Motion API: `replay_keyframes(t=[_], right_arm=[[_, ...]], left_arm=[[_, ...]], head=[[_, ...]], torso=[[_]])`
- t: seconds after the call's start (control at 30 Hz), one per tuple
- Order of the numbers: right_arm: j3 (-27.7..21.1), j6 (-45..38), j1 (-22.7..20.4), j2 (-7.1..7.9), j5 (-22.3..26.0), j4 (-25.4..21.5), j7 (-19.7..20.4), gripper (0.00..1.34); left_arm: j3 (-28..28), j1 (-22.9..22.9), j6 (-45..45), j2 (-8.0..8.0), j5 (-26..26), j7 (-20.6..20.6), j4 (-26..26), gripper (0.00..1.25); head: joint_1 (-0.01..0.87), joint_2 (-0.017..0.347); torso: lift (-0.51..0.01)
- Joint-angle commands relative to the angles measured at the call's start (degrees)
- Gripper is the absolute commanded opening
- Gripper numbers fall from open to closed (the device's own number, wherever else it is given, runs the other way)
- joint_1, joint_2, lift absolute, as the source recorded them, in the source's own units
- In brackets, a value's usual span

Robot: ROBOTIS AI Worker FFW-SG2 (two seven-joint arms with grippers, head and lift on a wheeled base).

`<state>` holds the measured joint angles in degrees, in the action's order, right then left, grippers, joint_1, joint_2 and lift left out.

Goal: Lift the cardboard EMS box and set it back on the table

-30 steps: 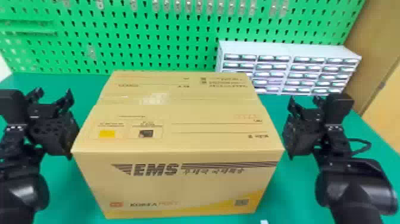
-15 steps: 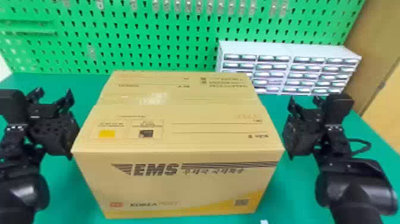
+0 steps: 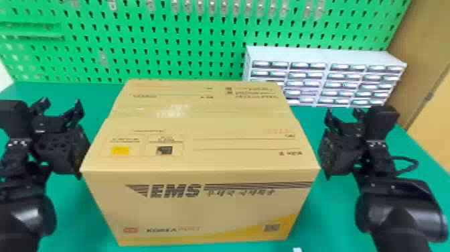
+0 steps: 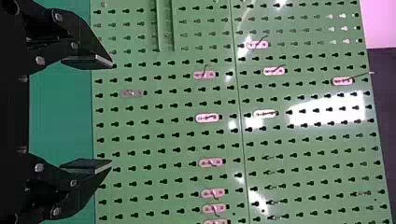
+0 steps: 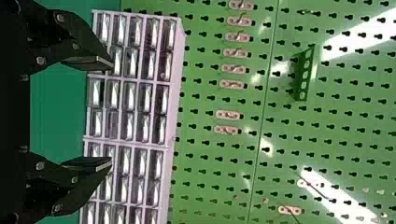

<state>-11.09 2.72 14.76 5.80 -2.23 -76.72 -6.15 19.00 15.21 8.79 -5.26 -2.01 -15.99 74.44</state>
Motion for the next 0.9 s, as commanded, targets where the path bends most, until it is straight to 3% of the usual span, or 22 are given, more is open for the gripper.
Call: replay_keyframes(t=[0.0, 0.87], right_arm=[[0.01, 0.01, 0.1, 0.0, 0.12, -0.01, 0.0, 0.81], [0.01, 0.27, 0.1, 0.17, 0.73, -0.01, 0.0, 0.81]], left_arm=[[0.07, 0.0, 0.17, 0.07, 0.16, 0.0, 0.0, 0.75], [0.16, -0.18, 0.26, 0.07, 0.34, 0.0, 0.0, 0.75]], head=[[0.678, -0.015], [0.678, -0.015]], torso=[[-0.093], [-0.093]])
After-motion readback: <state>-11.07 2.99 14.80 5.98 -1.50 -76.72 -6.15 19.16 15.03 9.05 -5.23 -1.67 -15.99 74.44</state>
